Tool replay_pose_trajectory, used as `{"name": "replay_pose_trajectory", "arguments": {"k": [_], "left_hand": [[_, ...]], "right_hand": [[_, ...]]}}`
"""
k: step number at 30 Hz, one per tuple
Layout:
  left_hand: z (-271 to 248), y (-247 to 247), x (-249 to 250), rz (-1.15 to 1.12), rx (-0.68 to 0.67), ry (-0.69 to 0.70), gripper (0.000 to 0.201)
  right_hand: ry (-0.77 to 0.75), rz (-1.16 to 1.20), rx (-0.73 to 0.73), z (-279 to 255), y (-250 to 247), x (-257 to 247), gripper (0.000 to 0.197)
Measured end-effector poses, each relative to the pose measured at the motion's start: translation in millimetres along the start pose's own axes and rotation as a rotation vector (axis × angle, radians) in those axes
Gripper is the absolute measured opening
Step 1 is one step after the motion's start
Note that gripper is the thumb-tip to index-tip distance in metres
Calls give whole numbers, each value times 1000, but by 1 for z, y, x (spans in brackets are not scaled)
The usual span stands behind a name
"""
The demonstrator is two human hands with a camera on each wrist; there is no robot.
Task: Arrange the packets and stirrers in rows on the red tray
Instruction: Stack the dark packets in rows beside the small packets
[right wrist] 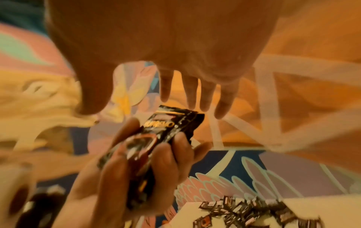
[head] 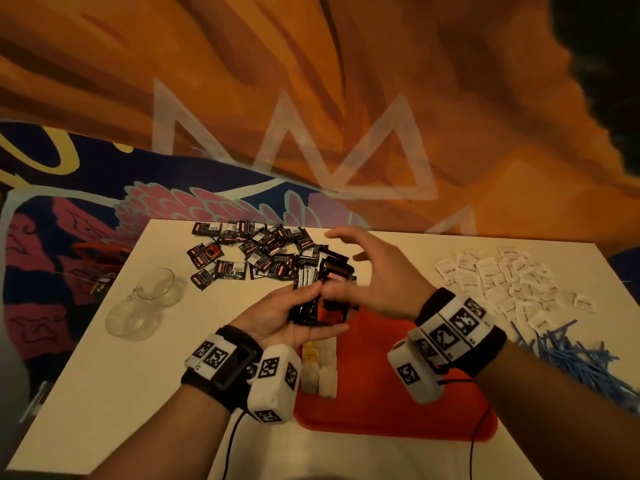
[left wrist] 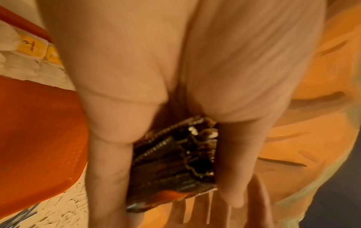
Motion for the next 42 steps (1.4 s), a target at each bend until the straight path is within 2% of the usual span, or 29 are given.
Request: {"name": "replay_pose_trajectory", "arguments": {"k": [2, 4, 10, 13, 17, 21, 28, 30, 32, 34, 37, 40, 42], "left_hand": [[2, -1, 0, -21, -4, 5, 61], [4, 1, 0, -46, -14, 7, 60], [2, 3, 2, -52, -61, -13, 64], [5, -1, 6, -108, 4, 28, 66], [10, -8, 8, -146, 71, 87, 87], [10, -13, 12, -193, 32, 68, 73], [9, -30, 16, -95, -10, 33, 67], [9, -32, 18, -59, -19, 20, 73], [8, -34, 20, -19, -22, -8, 77], [7, -36, 20, -14, -14, -38, 65], [5, -42, 21, -24, 32, -64, 35], [7, -50, 23, -9, 82, -62, 43], [10, -51, 25, 10, 112, -37, 57]], "right_hand": [[-40, -186, -141, -3, 18, -8, 98], [-91, -332, -204, -2, 33, -8, 111], [-101, -388, -164, 0, 41, -4, 90], [-91, -339, -170, 1, 46, -5, 89], [-85, -265, -145, 8, 48, -6, 92], [-28, -268, -79, 14, 45, -6, 89], [35, -295, -138, 19, 63, -9, 87], [56, -317, -142, 21, 68, -8, 93], [93, -326, -160, 23, 72, -6, 108], [138, -317, -164, 23, 74, -5, 124], [204, -169, -42, 21, 67, 0, 122], [303, 4, 230, 14, 47, 17, 101], [402, 57, 313, 7, 39, 35, 75]]}}
Point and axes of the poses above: each hand's wrist, its own z-axis towards the middle knuckle, its own y-axis out of the palm, x = y × z, the point moved 7 cm from there along z, towards the middle knuckle, and after that the axes turned 10 degrees about z, right-handed, at the moved point
